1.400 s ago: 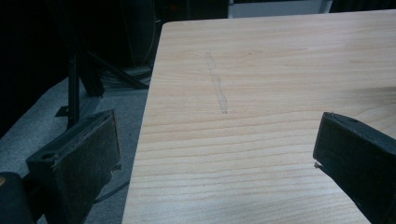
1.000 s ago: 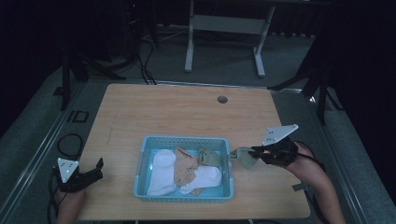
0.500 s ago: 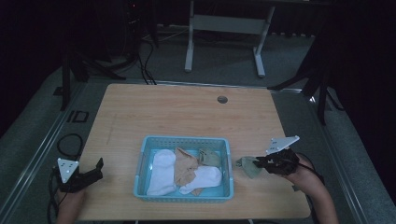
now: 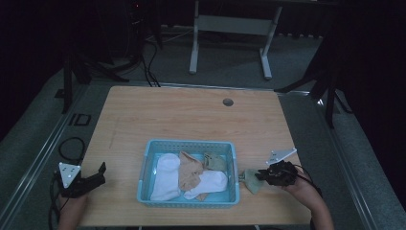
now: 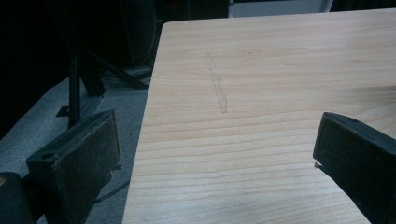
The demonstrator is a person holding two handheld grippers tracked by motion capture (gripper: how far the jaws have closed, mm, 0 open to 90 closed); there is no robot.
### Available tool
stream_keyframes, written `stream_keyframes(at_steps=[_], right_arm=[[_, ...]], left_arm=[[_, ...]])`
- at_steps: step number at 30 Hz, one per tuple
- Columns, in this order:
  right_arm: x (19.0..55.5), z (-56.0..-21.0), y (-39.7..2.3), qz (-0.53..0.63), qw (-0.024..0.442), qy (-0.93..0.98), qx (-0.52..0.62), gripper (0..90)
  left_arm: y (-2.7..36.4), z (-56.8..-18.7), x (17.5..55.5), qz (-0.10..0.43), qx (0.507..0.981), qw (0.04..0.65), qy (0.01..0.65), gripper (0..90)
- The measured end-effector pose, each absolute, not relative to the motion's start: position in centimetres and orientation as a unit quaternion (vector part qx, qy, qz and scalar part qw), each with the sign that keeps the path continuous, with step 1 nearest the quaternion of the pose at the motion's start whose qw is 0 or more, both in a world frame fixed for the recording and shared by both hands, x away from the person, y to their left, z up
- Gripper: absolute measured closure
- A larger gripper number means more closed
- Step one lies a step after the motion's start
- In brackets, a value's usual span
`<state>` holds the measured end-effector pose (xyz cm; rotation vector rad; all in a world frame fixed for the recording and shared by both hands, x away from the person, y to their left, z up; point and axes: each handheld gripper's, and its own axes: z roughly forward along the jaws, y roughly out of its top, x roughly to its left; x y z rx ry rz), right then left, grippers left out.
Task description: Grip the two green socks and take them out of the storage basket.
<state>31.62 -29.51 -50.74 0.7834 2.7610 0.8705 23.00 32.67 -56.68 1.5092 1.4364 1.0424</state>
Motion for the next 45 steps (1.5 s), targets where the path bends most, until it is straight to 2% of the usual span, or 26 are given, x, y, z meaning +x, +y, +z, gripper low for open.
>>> stream_keyframes(at_steps=[6,10,16,31,45], right_arm=[[32.1,-51.9,-30.0,0.273,0.074,0.919,0.273,77.4],[32.2,-51.9,-30.2,0.265,0.077,0.921,0.276,68.9],[32.2,-50.2,-30.3,0.278,0.081,0.918,0.27,62.1],[32.0,-45.8,-28.5,0.299,0.119,0.915,0.244,57.7],[32.9,-44.3,-25.4,0.306,0.107,0.921,0.218,56.6]], left_arm=[[32.7,-56.7,23.0,0.411,0.596,0.394,0.566,0.4],[32.7,-56.7,23.0,0.411,0.596,0.394,0.566,0.3],[32.7,-56.7,23.0,0.41,0.596,0.394,0.567,0.3],[32.7,-56.7,23.0,0.41,0.596,0.393,0.567,0.4],[32.7,-56.7,23.0,0.411,0.596,0.394,0.566,0.3]])
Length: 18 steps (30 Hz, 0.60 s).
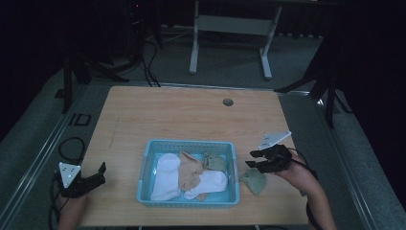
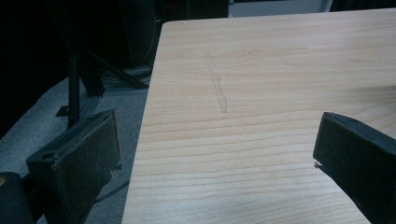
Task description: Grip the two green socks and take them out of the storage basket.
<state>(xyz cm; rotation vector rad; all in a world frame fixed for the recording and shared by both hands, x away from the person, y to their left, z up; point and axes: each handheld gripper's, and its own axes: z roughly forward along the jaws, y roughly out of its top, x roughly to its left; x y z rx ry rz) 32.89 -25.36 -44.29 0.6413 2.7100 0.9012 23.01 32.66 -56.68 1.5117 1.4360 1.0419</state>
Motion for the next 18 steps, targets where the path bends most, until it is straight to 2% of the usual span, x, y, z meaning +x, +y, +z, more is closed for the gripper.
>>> stream_keyframes(at_steps=[18], right_arm=[[33.6,-44.9,-20.5,0.297,0.09,0.934,0.175,51.9]], left_arm=[[32.7,-56.7,23.0,0.41,0.597,0.395,0.565,0.3]])
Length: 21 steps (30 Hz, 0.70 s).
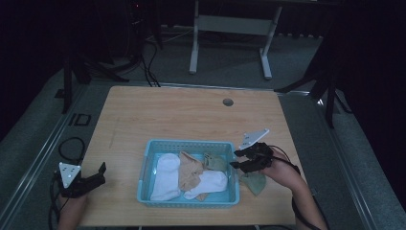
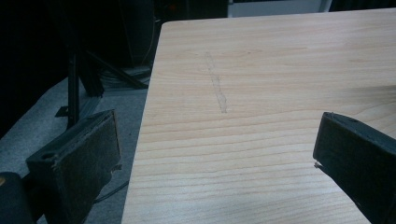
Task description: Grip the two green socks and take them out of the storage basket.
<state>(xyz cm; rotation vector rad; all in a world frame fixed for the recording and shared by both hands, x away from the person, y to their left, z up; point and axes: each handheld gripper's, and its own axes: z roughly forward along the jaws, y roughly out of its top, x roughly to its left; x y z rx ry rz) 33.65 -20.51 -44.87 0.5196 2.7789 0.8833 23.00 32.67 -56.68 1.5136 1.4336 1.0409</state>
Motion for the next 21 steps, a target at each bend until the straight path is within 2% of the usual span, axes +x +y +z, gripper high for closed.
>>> stream_keyframes(at_steps=[21], right_arm=[[34.7,-46.8,-15.2,0.256,0.071,0.954,0.137,45.2]], left_arm=[[32.7,-56.7,23.0,0.41,0.597,0.396,0.565,0.3]])
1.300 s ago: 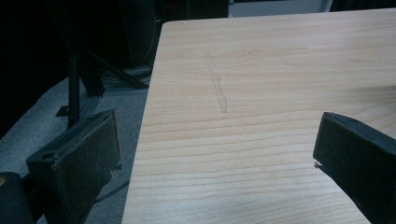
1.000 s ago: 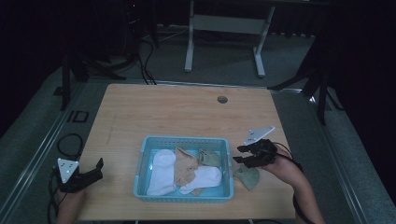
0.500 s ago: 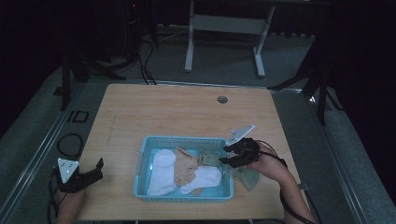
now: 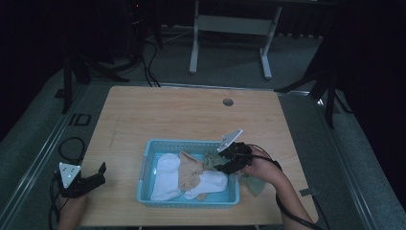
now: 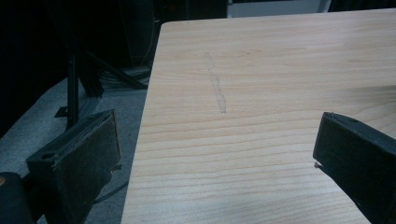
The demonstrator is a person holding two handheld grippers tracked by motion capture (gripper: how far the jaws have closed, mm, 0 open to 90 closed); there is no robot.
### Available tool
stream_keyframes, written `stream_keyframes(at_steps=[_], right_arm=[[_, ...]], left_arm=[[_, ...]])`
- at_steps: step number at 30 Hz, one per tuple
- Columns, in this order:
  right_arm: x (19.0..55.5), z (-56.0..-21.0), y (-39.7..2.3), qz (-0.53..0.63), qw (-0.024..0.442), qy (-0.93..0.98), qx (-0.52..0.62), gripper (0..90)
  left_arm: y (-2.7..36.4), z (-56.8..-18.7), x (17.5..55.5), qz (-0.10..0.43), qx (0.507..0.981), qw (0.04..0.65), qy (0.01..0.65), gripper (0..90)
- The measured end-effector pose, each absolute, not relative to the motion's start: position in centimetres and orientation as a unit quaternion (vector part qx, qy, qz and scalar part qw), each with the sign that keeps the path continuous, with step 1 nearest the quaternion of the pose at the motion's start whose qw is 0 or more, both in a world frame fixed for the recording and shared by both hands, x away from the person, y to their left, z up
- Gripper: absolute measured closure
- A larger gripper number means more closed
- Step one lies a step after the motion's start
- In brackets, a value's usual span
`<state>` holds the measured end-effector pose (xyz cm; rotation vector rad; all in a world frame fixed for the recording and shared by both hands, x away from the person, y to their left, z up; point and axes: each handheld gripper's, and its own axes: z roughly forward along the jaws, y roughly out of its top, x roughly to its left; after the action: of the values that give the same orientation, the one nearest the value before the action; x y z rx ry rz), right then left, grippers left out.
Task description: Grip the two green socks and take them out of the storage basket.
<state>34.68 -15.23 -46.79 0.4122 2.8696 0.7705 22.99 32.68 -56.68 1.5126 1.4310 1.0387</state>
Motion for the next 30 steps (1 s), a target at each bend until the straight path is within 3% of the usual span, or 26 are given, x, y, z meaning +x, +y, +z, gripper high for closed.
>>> stream_keyframes(at_steps=[25,28,30], right_arm=[[35.8,-49.8,-11.0,0.163,0.085,0.976,0.117,36.5],[36.0,-50.2,-10.8,0.155,0.09,0.976,0.122,42.3],[36.1,-50.2,-10.8,0.156,0.091,0.976,0.12,51.2]], left_arm=[[32.7,-56.7,23.0,0.41,0.597,0.399,0.563,0.3],[32.7,-56.7,23.0,0.41,0.597,0.399,0.563,0.3],[32.7,-56.7,23.0,0.41,0.597,0.399,0.563,0.3]])
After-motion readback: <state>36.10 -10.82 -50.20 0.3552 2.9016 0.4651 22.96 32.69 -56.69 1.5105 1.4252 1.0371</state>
